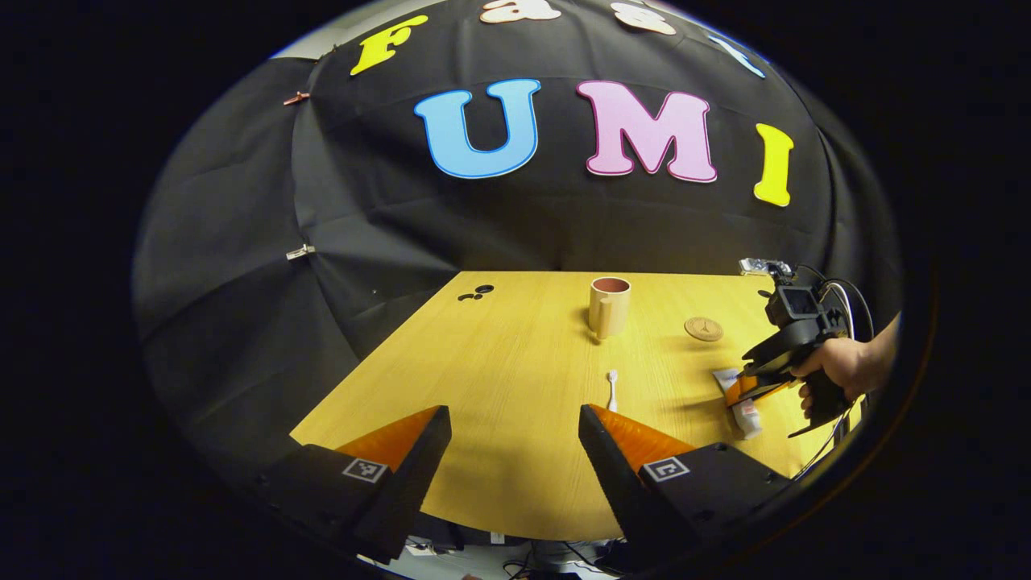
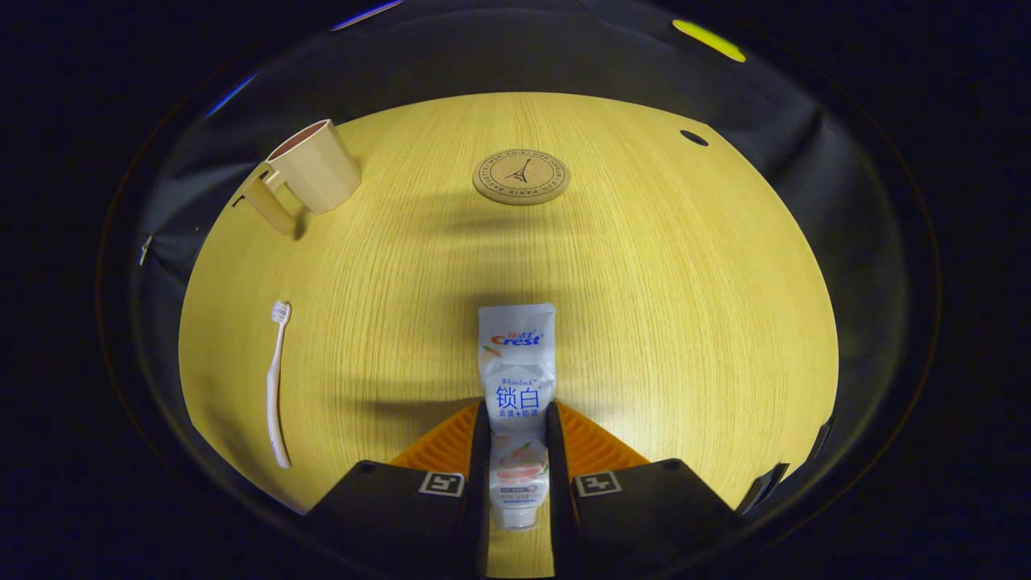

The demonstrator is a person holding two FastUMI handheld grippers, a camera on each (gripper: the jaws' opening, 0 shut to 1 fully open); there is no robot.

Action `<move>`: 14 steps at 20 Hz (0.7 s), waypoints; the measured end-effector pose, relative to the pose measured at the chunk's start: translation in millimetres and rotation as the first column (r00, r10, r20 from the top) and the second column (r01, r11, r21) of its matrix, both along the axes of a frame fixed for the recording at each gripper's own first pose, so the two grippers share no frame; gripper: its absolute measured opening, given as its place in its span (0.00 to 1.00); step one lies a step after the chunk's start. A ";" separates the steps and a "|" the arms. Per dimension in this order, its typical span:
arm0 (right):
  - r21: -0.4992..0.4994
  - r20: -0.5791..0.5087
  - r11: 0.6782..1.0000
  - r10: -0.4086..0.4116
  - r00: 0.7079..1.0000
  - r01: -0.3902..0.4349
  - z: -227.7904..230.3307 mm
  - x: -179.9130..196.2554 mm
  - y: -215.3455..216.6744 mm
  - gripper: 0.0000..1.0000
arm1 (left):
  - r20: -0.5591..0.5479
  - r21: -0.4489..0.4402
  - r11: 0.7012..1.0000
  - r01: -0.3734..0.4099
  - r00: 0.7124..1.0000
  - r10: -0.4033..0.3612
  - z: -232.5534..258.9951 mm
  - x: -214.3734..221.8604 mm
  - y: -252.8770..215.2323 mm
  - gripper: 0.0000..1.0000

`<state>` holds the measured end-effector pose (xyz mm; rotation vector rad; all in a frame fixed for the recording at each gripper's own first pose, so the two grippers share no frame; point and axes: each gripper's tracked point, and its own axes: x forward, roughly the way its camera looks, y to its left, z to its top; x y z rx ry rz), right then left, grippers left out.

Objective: Put the toothbrush and toothpaste on the desktop into the cup, then pick up the cup and place it on the coaster on the desktop.

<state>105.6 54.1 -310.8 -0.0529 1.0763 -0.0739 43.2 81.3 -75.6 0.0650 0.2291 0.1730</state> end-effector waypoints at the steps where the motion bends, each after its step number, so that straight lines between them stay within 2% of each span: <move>1: -0.006 -0.004 1.000 0.021 1.000 -0.021 1.4 -2.1 0.6 0.31 | -0.004 0.011 1.000 0.001 1.000 -0.001 -0.3 2.0 1.7 0.99; 3: -0.005 -0.007 0.999 0.046 0.999 -0.046 1.3 -3.3 -0.2 0.31 | -0.007 0.017 1.000 0.016 1.000 -0.016 1.3 10.7 -0.5 0.99; 8: -0.004 0.026 0.998 0.061 0.998 -0.061 15.8 -6.0 -11.9 0.30 | -0.052 -0.024 0.989 0.143 0.988 -0.144 -2.7 45.1 -31.8 0.98; 9: 0.002 0.036 0.998 0.064 0.997 -0.064 21.0 -6.9 -13.7 0.26 | -0.059 -0.035 0.987 0.159 0.985 -0.161 -3.7 53.5 -37.4 0.98; 10: 0.014 0.043 0.998 0.064 0.997 -0.064 25.8 -7.8 -15.0 0.30 | -0.065 -0.053 0.983 0.177 0.981 -0.180 -6.3 63.9 -44.0 0.98; 14: 0.042 0.088 0.996 0.070 0.994 -0.074 49.4 -6.9 -24.1 0.30 | -0.135 -0.103 0.973 0.206 0.966 -0.219 -29.5 98.6 -60.4 0.98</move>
